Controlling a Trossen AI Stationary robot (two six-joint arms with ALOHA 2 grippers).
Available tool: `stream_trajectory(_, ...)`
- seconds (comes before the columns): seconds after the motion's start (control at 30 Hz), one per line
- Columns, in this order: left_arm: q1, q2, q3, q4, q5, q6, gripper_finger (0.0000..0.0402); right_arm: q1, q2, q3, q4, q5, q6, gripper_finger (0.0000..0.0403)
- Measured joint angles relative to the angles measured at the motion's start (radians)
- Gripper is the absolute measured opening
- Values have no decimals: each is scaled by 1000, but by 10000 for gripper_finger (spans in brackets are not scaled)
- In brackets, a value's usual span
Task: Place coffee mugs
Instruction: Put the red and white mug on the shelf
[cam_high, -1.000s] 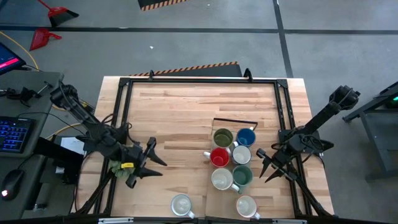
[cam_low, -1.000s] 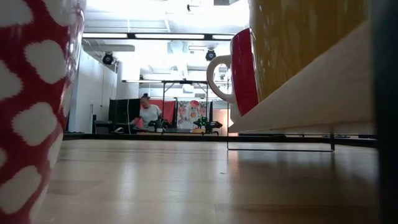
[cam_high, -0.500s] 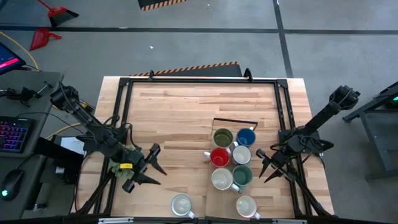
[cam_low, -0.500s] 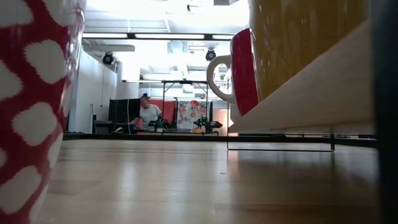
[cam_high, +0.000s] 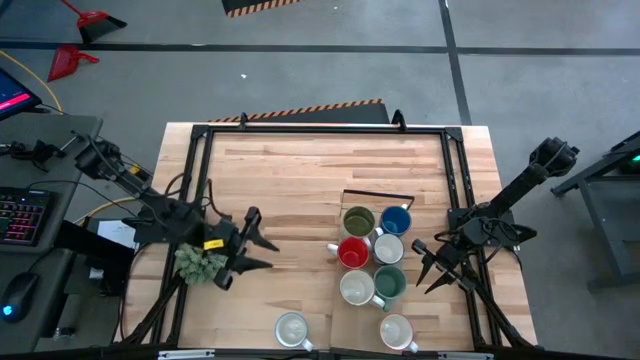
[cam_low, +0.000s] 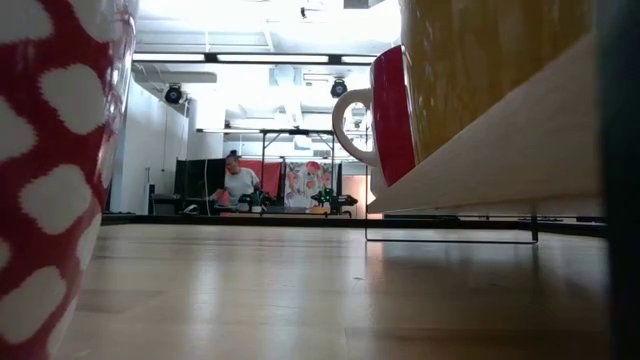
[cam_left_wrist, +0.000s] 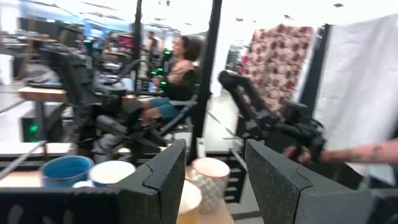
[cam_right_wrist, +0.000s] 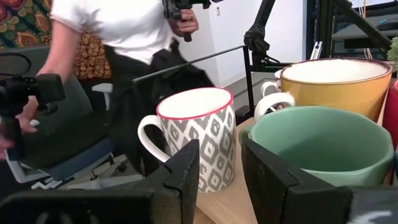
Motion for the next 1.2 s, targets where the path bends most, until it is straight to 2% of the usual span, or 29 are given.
stream_trajectory(0.13,25,0,0,-8,-59,-20,154,0,0,0,1,0,0,108)
stream_trajectory(0.3,48,0,9,-121,-66,-43,154,-2,0,22,46,10,-50,108)
stream_trajectory(0.53,36,33,249,-566,-72,-49,154,-3,-24,42,280,142,-70,108)
stream_trajectory(0.63,36,63,336,-665,-72,-71,154,-3,-33,43,353,158,-121,108)
stream_trajectory(0.73,37,111,366,-682,-22,-100,154,-3,-56,43,400,157,-156,108)
stream_trajectory(0.8,32,150,367,-678,16,-114,154,-3,-71,43,392,188,-145,108)
stream_trajectory(0.9,17,209,366,-668,43,-126,154,-2,-90,44,292,355,13,108)
stream_trajectory(0.97,8,233,366,-628,49,-127,154,-3,-93,46,231,396,69,108)
stream_trajectory(1.1,-2,235,367,-583,49,-126,154,-2,-101,114,218,305,-7,108)
stream_trajectory(1.2,-2,228,365,-592,63,-144,154,-2,-133,209,34,242,-30,108)
